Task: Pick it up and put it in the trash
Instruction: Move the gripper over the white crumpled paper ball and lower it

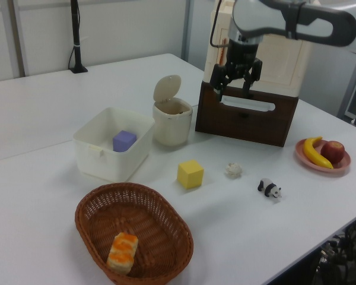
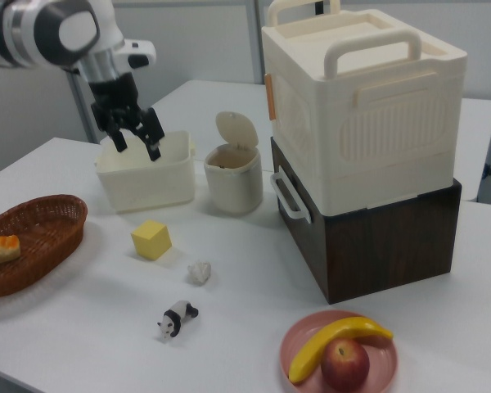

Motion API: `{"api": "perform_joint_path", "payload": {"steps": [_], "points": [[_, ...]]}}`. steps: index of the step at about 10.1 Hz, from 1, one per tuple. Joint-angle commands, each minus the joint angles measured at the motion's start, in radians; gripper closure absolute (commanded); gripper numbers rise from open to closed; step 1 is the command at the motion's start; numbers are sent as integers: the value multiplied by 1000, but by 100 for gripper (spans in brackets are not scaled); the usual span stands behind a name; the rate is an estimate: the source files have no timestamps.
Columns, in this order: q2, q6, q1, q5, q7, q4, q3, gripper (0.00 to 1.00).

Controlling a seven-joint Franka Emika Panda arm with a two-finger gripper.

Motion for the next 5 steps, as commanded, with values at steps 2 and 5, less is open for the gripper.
{"api": "perform_joint_path", "payload": {"steps": [2,5], "points": [[-79,239,-56,6,14,-306,0,0],[33,256,-111,6,15,-310,-2,0]]}}
